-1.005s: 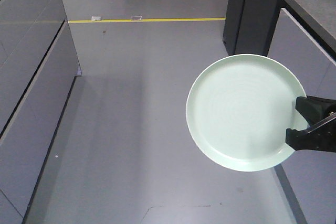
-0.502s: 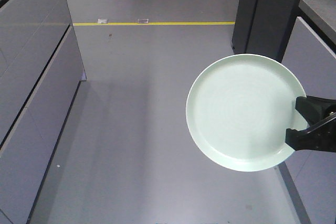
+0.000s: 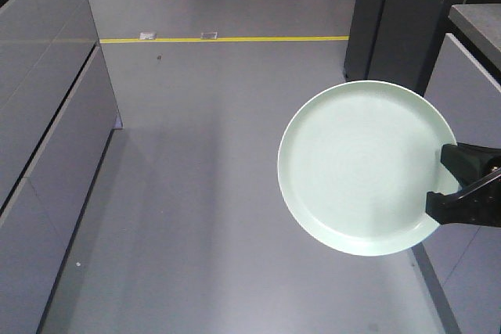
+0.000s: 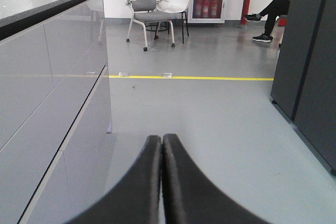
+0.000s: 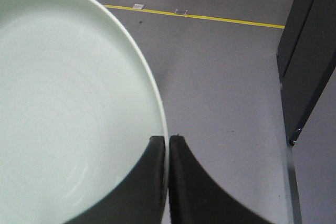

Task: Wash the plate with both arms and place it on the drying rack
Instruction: 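Drive the base along the aisle carrying the plate in the right gripper, then turn the base toward the counter with the sink, plate held in right gripper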

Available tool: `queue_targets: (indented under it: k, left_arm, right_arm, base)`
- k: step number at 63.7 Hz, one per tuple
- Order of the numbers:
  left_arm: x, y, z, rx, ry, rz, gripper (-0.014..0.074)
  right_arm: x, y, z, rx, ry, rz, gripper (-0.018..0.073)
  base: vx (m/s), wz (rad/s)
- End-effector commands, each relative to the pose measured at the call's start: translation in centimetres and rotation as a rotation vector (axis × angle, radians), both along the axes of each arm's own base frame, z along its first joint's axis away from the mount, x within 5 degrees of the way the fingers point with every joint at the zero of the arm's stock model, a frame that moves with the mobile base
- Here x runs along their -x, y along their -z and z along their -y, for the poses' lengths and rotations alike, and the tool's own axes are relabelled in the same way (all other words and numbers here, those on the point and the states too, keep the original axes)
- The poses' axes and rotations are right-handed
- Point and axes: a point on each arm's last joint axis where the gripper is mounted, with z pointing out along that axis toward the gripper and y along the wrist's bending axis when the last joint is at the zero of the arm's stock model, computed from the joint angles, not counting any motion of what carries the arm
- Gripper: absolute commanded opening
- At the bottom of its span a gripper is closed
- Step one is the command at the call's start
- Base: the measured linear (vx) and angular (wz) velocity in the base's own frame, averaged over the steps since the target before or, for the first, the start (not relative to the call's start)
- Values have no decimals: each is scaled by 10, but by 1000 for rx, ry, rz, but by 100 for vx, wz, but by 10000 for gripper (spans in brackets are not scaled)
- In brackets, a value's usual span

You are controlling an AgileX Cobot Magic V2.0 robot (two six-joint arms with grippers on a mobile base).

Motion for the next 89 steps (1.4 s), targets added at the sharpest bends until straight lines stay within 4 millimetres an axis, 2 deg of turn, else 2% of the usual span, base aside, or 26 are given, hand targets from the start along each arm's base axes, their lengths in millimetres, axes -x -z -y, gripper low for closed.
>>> queue_targets:
  k: [1,89]
  left_arm:
    - [0,-2,1,6,8,72,-6]
    - [0,-2,1,6,8,72,-6]
  right_arm:
    - [-2,-18,1,-14,6,117,-6]
    - [-2,-19,1,-14,6,118,-6]
  base:
    - [13,-3]
    - [16,-3]
